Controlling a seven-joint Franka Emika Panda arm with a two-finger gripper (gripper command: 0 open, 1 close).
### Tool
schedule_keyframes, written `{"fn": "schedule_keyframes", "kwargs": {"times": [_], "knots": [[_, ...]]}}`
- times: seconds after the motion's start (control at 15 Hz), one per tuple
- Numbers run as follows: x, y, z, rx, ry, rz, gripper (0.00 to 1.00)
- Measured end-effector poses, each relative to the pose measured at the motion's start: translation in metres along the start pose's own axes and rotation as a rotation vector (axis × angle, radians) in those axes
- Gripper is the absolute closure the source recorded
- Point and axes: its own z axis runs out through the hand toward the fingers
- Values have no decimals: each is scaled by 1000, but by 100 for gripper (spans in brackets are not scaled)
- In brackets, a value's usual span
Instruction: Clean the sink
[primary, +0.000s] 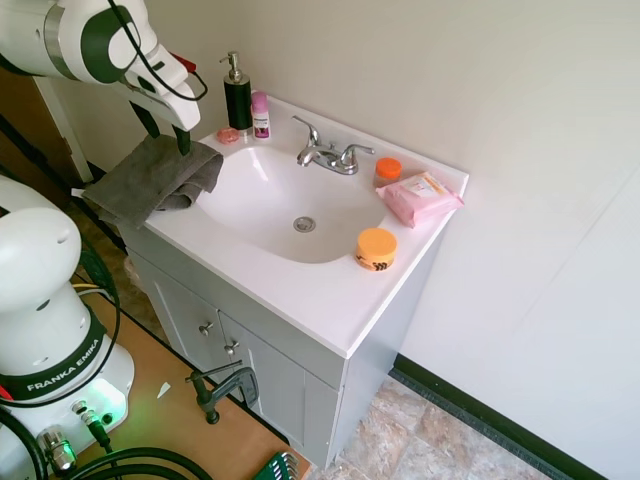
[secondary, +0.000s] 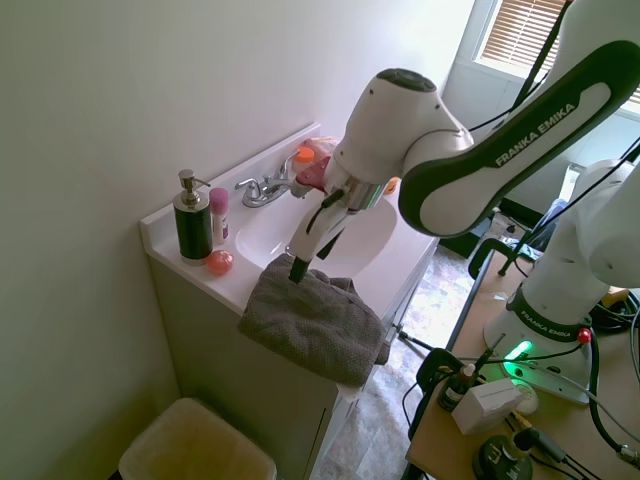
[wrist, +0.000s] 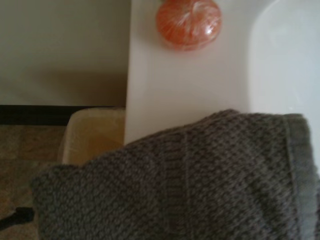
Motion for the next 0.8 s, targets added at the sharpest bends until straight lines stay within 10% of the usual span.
{"fn": "schedule_keyframes", "kwargs": {"times": [0.53, 0.6, 0.8], "knots": [[-12, 12, 58, -76, 24, 6, 0], [-15, 12, 58, -79, 36, -6, 100], [-20, 13, 59, -78, 68, -27, 100]]}}
